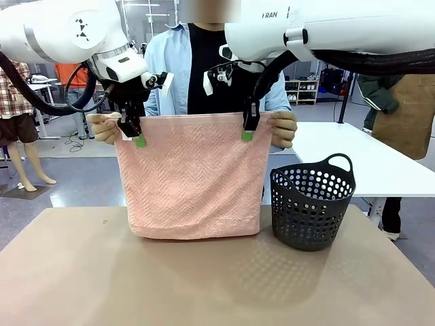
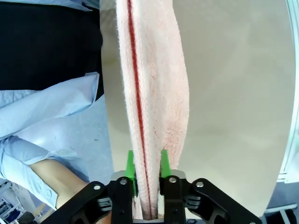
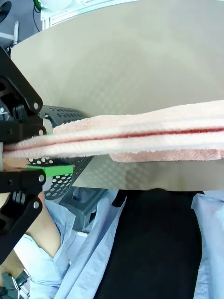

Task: Fold the towel.
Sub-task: Release the end of the 100 cm Hotel Towel you were holding and grab the top end of the folded side.

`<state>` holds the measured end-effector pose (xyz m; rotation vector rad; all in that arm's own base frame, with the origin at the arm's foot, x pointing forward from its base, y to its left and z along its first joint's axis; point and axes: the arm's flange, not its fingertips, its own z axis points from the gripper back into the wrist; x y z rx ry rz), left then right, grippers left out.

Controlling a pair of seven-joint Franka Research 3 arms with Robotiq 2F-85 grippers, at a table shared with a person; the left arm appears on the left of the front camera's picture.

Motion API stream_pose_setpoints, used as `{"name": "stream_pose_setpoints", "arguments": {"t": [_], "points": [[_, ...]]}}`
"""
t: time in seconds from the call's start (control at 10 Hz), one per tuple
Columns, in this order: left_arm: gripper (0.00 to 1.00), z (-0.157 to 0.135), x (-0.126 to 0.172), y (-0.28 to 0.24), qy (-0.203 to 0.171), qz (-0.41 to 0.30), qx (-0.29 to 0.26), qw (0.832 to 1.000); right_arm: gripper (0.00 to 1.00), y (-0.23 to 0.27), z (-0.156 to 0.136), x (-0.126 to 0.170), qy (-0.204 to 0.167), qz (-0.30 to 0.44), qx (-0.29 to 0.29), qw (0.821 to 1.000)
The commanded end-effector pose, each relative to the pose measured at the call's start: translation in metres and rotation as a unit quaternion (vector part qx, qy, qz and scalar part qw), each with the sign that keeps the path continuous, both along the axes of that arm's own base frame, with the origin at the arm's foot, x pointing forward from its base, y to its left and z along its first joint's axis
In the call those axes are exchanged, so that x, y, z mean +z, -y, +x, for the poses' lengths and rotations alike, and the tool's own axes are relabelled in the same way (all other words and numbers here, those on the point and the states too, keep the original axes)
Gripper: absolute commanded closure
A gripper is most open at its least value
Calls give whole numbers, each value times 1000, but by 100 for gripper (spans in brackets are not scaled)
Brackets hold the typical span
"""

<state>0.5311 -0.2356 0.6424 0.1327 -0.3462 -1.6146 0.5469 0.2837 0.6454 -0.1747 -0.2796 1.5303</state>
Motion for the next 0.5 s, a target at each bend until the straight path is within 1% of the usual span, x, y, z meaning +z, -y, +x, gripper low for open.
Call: {"name": "stream_pose_setpoints", "arguments": {"t": [0.0, 0.4], "points": [[100, 4, 5, -1, -6, -1, -16, 1000, 100, -1, 3, 4, -10, 6, -4, 1000], [100, 7, 4, -1, -5, 1, -15, 1000, 100, 1, 5, 4, -11, 8, -8, 1000]]}}
